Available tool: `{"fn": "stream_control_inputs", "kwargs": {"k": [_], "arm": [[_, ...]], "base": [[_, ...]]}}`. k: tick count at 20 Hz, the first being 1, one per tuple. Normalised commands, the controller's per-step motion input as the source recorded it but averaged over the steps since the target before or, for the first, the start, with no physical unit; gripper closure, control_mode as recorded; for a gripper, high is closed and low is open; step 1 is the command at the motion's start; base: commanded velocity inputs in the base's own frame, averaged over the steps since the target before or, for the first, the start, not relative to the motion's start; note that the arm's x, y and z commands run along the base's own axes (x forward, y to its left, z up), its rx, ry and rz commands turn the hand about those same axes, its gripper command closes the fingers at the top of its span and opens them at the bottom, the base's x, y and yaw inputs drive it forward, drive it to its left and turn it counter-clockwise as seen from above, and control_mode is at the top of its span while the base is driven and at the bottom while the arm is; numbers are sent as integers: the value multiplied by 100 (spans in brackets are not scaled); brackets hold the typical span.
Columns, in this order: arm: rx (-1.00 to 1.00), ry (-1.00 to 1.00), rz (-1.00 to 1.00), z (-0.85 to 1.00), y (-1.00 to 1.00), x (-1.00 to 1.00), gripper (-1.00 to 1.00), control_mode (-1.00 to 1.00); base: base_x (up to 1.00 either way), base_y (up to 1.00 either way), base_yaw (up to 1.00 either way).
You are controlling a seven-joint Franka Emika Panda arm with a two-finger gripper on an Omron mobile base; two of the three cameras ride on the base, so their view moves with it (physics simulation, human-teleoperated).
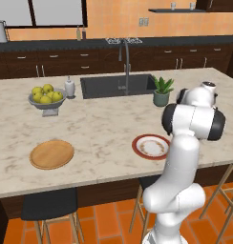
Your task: Pick the chicken drumstick and bell pepper from their plates and place them in the bowl. Then put the bowl in the fridge.
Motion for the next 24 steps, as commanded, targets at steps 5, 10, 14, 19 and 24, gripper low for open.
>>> {"fn": "stream_control_inputs", "kwargs": {"k": [5,10,14,19,24], "arm": [[0,0,0,-37,-25,10,100,-100],[0,0,0,-27,-2,9,100,-100],[0,0,0,-8,0,2,-100,-100],[0,0,0,0,0,0,-100,-100],[0,0,0,33,6,-6,-100,-100]], "base": [[0,0,0],[0,0,0],[0,0,0],[0,0,0],[0,0,0]]}}
